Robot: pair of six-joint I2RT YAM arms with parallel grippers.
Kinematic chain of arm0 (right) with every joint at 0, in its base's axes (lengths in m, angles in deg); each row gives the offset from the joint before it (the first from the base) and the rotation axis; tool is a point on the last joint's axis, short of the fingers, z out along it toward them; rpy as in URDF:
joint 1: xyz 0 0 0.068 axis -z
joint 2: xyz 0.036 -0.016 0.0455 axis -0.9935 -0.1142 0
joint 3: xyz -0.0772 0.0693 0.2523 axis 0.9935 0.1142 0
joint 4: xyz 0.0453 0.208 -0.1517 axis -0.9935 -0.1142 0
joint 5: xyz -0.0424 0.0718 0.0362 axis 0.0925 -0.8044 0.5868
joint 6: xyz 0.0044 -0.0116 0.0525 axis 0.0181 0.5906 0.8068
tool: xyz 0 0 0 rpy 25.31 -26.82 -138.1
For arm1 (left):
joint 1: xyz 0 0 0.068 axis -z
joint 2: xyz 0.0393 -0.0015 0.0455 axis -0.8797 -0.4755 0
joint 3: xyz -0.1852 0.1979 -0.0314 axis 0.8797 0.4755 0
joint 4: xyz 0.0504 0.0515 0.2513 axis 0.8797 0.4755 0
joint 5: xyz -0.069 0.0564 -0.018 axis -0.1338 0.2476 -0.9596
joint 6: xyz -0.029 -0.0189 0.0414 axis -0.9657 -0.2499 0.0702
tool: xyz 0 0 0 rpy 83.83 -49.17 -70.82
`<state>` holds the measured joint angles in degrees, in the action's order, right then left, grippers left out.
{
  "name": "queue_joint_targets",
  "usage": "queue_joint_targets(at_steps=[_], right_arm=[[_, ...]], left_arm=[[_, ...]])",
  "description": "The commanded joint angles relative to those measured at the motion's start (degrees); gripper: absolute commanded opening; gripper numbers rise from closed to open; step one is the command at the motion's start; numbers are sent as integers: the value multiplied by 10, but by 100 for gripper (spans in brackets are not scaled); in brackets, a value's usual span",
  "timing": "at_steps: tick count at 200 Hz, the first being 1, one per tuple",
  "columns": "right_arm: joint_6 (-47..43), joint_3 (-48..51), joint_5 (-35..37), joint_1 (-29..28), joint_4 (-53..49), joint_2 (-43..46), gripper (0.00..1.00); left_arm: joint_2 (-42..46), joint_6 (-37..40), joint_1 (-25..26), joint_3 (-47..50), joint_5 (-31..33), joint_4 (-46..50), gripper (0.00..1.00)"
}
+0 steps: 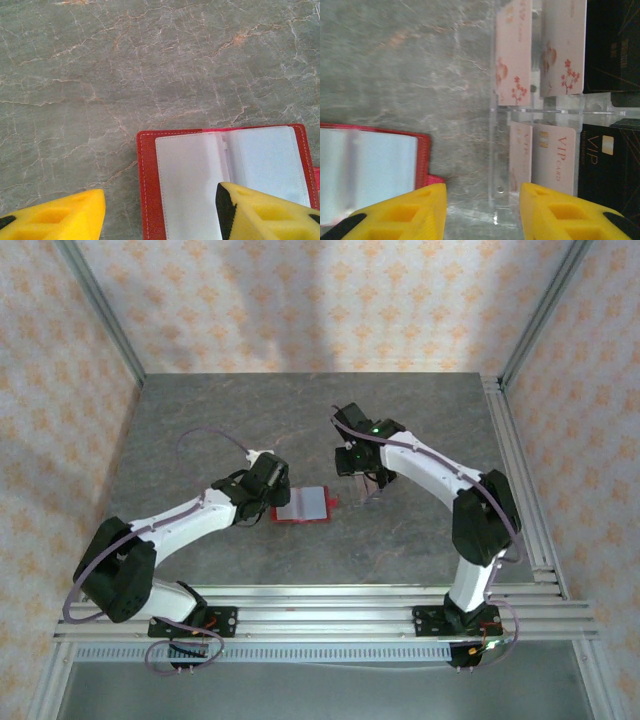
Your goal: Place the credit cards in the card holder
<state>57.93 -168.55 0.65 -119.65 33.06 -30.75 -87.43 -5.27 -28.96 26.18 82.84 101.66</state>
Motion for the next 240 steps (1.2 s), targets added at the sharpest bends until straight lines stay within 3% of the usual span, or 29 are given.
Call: queue_joint_targets(at_steps=[1, 131, 176, 240], right_arm=[[-17, 4, 45, 2, -35, -29, 41], [-15, 0, 84, 3, -40, -95, 36], [-15, 1, 62, 2, -34, -97, 23], [-17, 2, 54, 2, -33, -101, 16]], left_arm=[[12, -2, 2, -12, 5, 13, 62], [24, -22, 2, 4, 7, 5, 62], [20, -23, 2, 4, 8, 3, 62], [16, -23, 2, 3, 7, 0, 61]])
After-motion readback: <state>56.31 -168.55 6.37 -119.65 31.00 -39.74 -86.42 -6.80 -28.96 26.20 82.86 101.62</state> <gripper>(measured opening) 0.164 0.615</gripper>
